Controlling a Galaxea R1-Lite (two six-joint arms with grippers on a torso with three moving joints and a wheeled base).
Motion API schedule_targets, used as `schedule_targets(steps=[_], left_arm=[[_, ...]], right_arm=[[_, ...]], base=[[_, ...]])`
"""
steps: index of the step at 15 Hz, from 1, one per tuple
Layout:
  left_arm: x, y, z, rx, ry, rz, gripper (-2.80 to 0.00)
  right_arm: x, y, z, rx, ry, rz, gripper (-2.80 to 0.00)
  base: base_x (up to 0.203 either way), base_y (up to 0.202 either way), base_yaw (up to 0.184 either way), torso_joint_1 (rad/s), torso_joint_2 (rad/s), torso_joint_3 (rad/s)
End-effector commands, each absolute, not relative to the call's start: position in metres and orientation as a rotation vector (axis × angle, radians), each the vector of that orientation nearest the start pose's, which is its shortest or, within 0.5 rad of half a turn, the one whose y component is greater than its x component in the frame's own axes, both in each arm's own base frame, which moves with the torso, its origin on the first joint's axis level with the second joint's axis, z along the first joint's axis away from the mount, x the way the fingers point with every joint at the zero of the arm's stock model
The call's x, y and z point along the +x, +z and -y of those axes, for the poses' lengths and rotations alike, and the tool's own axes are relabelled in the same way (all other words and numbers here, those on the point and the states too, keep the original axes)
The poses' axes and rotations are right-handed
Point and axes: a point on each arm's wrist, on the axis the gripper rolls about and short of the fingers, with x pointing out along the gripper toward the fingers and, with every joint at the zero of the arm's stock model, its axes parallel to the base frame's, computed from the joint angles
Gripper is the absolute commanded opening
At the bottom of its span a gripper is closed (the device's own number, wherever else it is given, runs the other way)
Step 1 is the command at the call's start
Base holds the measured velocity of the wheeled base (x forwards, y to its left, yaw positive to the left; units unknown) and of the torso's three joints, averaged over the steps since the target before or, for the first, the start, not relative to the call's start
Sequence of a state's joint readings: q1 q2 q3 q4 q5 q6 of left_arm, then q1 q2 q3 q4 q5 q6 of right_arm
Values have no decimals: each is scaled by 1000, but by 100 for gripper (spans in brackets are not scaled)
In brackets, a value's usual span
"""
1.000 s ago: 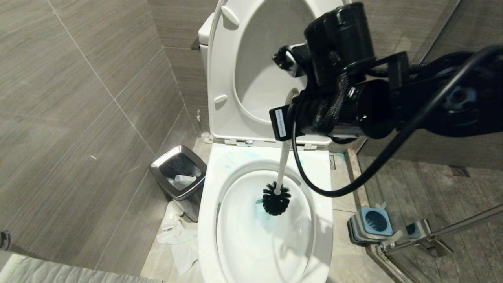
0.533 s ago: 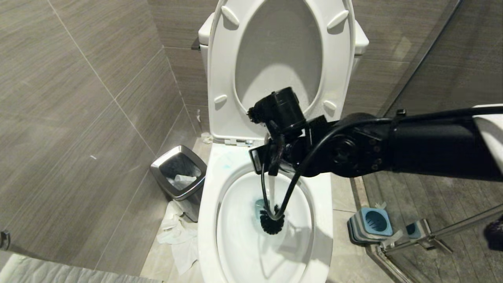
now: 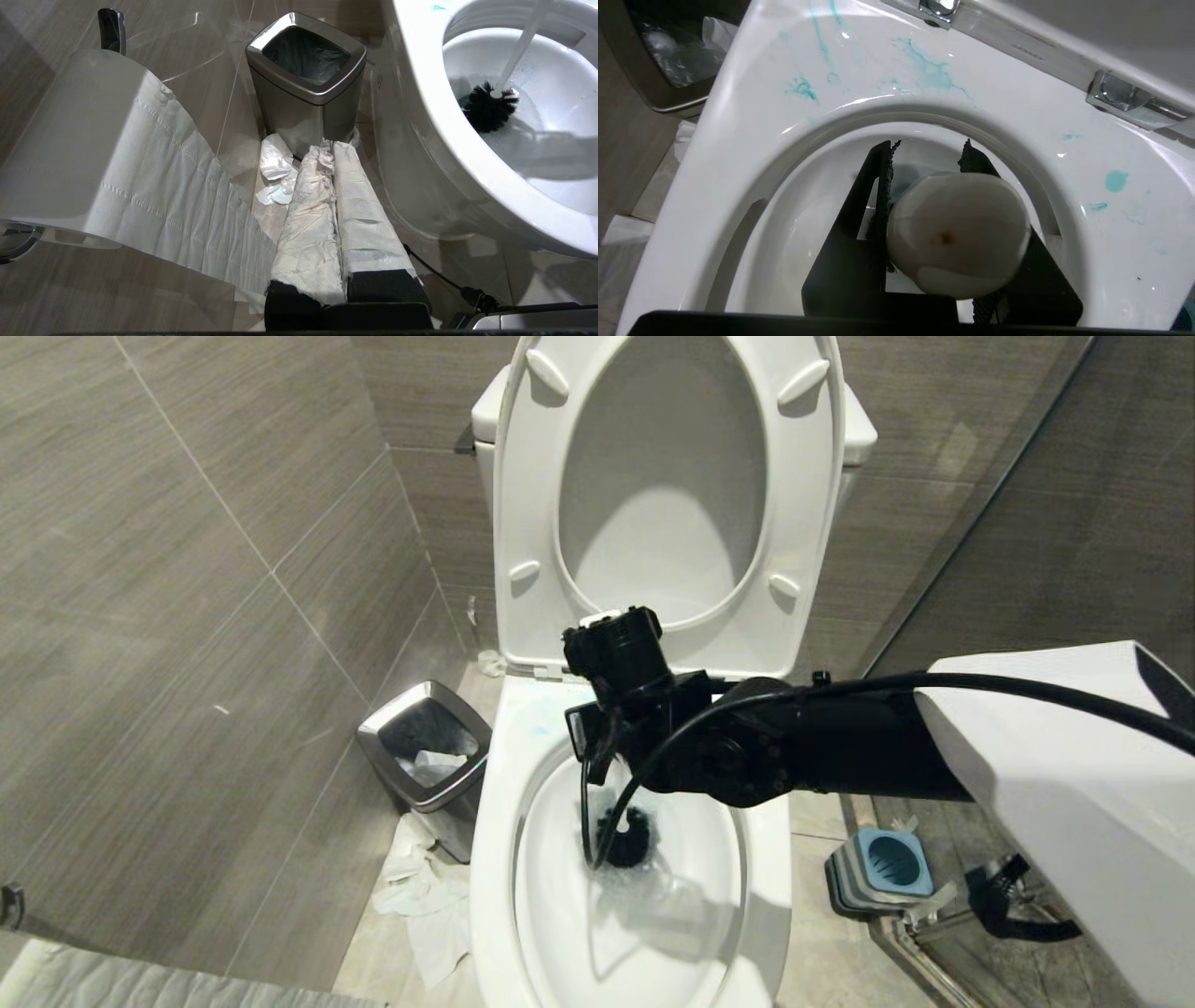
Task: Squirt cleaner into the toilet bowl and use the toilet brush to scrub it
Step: Scrub the toilet bowl
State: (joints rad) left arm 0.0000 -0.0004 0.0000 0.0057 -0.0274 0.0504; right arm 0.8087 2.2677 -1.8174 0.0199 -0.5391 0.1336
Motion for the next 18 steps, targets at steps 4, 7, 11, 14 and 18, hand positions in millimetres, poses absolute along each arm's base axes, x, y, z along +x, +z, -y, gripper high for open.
schedule_targets(steps=[4,7,11,14,18], left_arm=[[-23,74,1,51,-28,-7,-280],[-23,74,1,51,-28,-7,-280],[-23,74,1,51,-28,-7,-280],[-23,74,1,51,-28,-7,-280],[-23,74,1,51,-28,-7,-280]], right_arm=[[308,249,-306,-119,248,-285,-280],[314,228,-313,-142,244,-323,-280],[331,182,-332,-182,237,-387,-280],[340,158,-340,-176,208,-397,-280],[321,213,-324,-107,224,-312,-280]], base=[[0,0,0,0,0,0],[0,0,0,0,0,0],[0,0,0,0,0,0],[0,0,0,0,0,0],[0,0,0,0,0,0]])
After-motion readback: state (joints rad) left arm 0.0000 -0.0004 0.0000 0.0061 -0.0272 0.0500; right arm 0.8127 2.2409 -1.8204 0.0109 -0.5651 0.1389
